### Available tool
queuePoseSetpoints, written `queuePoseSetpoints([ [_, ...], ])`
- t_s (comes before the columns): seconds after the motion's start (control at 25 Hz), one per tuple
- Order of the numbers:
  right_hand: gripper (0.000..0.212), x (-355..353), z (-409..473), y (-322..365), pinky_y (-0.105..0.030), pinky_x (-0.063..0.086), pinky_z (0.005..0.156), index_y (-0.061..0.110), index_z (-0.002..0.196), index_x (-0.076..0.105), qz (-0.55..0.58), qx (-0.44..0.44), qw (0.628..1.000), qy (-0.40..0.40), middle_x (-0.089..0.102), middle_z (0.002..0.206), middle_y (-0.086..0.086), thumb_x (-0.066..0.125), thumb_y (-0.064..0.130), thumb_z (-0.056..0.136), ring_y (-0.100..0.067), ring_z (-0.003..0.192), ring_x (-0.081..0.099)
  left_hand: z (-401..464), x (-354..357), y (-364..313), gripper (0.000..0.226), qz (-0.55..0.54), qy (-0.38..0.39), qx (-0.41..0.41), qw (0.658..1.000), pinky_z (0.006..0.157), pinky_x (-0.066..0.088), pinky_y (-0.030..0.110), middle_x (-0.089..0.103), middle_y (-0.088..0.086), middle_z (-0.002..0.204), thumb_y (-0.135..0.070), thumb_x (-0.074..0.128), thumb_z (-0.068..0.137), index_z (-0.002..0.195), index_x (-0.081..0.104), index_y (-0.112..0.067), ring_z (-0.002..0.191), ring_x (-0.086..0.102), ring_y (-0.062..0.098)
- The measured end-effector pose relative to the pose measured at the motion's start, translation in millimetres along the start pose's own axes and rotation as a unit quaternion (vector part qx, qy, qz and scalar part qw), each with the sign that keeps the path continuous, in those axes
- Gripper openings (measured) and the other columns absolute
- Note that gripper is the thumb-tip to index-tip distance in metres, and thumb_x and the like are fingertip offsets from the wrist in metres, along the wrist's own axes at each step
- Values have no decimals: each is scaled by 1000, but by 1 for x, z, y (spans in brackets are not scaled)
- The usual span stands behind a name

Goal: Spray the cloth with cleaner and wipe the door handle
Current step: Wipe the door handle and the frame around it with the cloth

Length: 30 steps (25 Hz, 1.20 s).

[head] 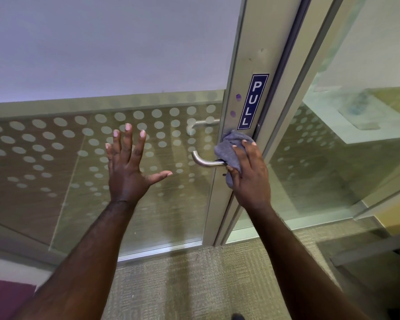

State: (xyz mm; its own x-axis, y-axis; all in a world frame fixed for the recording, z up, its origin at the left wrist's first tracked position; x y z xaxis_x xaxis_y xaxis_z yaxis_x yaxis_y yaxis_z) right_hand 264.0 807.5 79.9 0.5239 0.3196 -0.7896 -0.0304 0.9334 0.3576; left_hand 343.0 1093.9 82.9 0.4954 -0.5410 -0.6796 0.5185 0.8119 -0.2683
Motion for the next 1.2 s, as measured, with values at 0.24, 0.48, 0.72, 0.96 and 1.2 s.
queuePoseSetpoints([
  [0.24,54,6,-5,24,-54,16,120,23,148,35,62,53,996,-25,27,159,-2,34,37,97,-25,150,7,1,0,-1,110,7,3,-4,1000,122,1,49,-12,-14,163,-84,53,66,153,2,-41,151,-4,24],
  [0.48,65,40,-14,102,-51,7,118,23,150,30,-76,-26,996,-45,33,156,-5,57,21,91,-29,146,21,0,1,-3,109,17,0,-5,1000,120,8,58,-8,-8,163,-86,51,69,154,3,-38,151,2,31],
  [0.72,66,32,-11,59,-55,24,112,29,145,43,-159,-193,964,-91,50,146,-5,61,9,86,-29,135,38,-1,-1,-2,110,21,-2,4,1000,120,10,57,-5,-6,163,-85,52,70,155,5,-35,151,3,31],
  [0.96,49,8,-13,5,-56,34,106,24,139,52,-102,-212,966,-109,56,140,-8,59,13,92,-33,130,46,0,-2,-2,108,19,6,-3,1000,120,8,57,0,-3,163,-85,50,70,154,1,-38,151,1,28],
  [1.2,52,-22,-2,-34,-48,47,90,14,129,60,-80,-142,984,-77,61,133,-9,64,10,78,-36,111,58,0,-2,-6,110,11,3,-15,1000,120,7,57,12,10,163,-83,55,69,154,2,-38,151,1,30],
])
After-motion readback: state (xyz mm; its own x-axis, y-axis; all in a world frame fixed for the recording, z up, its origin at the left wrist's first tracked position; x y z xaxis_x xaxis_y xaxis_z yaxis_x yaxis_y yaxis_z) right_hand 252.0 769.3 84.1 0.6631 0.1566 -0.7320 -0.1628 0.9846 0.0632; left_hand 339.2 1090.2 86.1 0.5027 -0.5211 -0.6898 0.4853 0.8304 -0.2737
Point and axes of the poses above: each hand's wrist, its own z-axis towards the middle knuckle, its own x-axis out of the palm, y = z × x, the point moved 2 cm from there along z, towards the middle knuckle
